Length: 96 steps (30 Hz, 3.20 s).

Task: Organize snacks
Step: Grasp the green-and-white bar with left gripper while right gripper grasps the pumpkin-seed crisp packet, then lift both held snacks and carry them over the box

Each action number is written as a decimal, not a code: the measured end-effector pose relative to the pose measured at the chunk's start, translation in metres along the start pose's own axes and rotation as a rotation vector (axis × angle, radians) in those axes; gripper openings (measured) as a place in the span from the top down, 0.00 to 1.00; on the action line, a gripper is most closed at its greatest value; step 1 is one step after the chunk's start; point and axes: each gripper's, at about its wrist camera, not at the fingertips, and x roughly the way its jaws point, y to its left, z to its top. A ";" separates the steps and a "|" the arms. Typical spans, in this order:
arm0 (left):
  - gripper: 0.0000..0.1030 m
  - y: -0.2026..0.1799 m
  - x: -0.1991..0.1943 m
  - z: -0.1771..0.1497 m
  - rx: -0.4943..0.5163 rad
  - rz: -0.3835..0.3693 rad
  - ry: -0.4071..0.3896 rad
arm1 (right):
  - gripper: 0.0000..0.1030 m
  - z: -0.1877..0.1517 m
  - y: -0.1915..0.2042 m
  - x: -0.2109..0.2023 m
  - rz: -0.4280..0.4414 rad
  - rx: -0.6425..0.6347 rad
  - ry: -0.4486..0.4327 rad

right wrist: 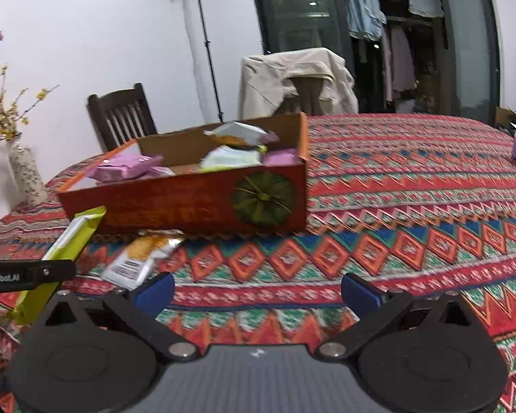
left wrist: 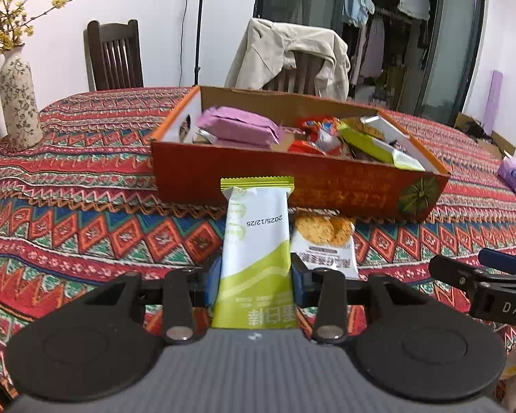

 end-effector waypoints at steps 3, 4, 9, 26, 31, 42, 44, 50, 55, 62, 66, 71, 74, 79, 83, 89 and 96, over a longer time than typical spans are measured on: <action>0.61 0.012 -0.001 0.003 -0.020 -0.006 -0.016 | 0.00 0.005 0.015 0.000 0.017 -0.022 -0.015; 0.61 0.016 -0.002 0.004 -0.026 -0.007 -0.022 | 0.00 0.007 0.020 0.001 0.017 -0.030 -0.015; 0.61 0.037 0.002 0.010 -0.051 -0.005 -0.047 | 0.00 0.016 0.039 0.013 0.032 -0.026 0.001; 0.61 0.080 0.014 0.012 -0.160 -0.013 -0.098 | 0.00 0.027 0.096 0.077 -0.018 -0.056 0.120; 0.61 0.085 0.014 0.012 -0.180 -0.006 -0.106 | 0.00 0.028 0.105 0.095 -0.063 -0.074 0.152; 0.61 0.085 0.014 0.010 -0.185 -0.016 -0.107 | 0.12 0.021 0.115 0.099 -0.064 -0.143 0.138; 0.61 0.085 0.014 0.010 -0.188 -0.019 -0.106 | 0.18 0.020 0.114 0.096 -0.056 -0.141 0.131; 0.61 0.088 0.016 0.010 -0.200 -0.031 -0.097 | 0.48 0.018 0.110 0.083 -0.044 -0.135 0.111; 0.61 0.088 0.017 0.010 -0.206 -0.035 -0.093 | 0.56 0.014 0.108 0.074 -0.020 -0.140 0.106; 0.61 0.086 0.014 0.010 -0.196 -0.047 -0.110 | 0.58 0.013 0.105 0.056 0.011 -0.123 0.075; 0.61 0.080 0.007 0.011 -0.171 -0.060 -0.139 | 0.59 0.014 0.101 0.042 0.024 -0.116 0.045; 0.61 0.066 -0.007 0.014 -0.124 -0.070 -0.182 | 0.59 0.018 0.095 0.024 0.037 -0.110 -0.001; 0.61 0.059 -0.014 0.018 -0.113 -0.077 -0.195 | 0.59 0.022 0.090 0.016 0.042 -0.099 -0.027; 0.61 0.046 -0.023 0.030 -0.093 -0.088 -0.213 | 0.59 0.031 0.083 0.004 0.047 -0.093 -0.072; 0.61 0.038 -0.026 0.043 -0.088 -0.099 -0.220 | 0.59 0.042 0.076 -0.001 0.046 -0.088 -0.111; 0.61 0.022 -0.024 0.071 -0.078 -0.112 -0.237 | 0.59 0.068 0.060 -0.001 0.046 -0.057 -0.158; 0.61 0.006 -0.007 0.104 -0.082 -0.107 -0.242 | 0.59 0.103 0.046 0.012 0.048 -0.036 -0.192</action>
